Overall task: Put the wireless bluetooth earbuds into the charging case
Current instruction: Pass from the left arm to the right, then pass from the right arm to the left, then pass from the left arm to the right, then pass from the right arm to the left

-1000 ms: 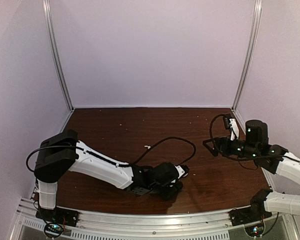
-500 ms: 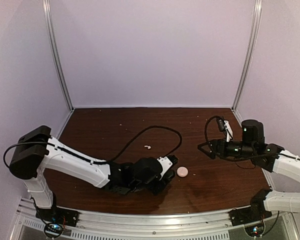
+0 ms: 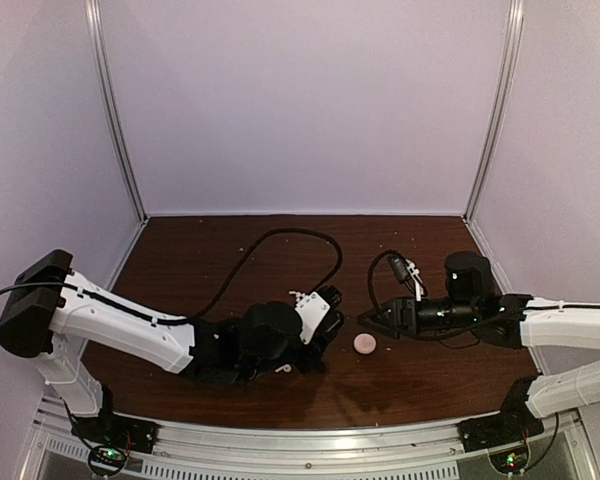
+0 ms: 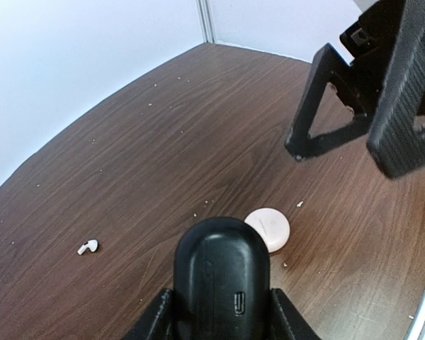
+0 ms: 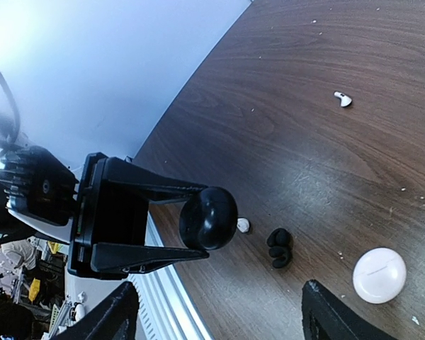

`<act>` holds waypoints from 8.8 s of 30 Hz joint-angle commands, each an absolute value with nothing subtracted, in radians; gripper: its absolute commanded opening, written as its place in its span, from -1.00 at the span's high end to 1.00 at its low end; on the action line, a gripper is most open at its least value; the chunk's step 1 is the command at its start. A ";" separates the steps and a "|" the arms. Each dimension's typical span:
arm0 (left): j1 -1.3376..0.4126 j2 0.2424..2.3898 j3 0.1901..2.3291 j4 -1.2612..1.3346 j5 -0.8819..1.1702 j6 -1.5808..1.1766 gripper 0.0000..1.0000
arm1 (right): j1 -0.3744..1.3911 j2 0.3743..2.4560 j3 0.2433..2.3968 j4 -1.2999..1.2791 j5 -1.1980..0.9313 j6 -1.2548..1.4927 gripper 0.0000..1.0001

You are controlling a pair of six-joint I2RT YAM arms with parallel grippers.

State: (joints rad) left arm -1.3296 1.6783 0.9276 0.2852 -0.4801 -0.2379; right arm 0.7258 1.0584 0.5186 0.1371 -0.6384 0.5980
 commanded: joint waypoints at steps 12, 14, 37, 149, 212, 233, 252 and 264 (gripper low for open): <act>-1.356 1.620 0.891 0.426 -0.553 -0.188 0.33 | 0.864 1.270 0.592 0.430 -0.563 0.728 -0.27; -1.359 1.614 0.887 0.438 -0.556 -0.183 0.33 | 0.873 1.291 0.598 0.457 -0.559 0.742 -0.17; -1.376 1.349 0.638 0.563 -0.353 0.069 -0.95 | 0.873 1.263 0.657 0.362 -0.621 0.662 0.78; -1.112 1.318 0.773 0.416 0.427 -0.578 0.24 | 1.511 1.168 0.665 0.355 0.520 -0.624 -0.35; -1.291 1.225 0.780 0.443 0.287 0.058 -0.10 | 1.337 0.966 0.623 0.490 -0.210 -0.003 0.99; -1.308 1.221 0.787 0.502 0.270 0.014 0.31 | 1.337 0.988 0.595 0.529 -0.204 0.062 0.96; -1.308 1.227 0.778 0.462 0.280 -0.041 0.83 | 1.336 0.963 0.585 0.500 -0.184 0.072 0.14; -1.265 1.211 0.775 0.382 0.368 -0.108 0.98 | 1.336 0.907 0.648 0.238 -0.199 0.043 -0.54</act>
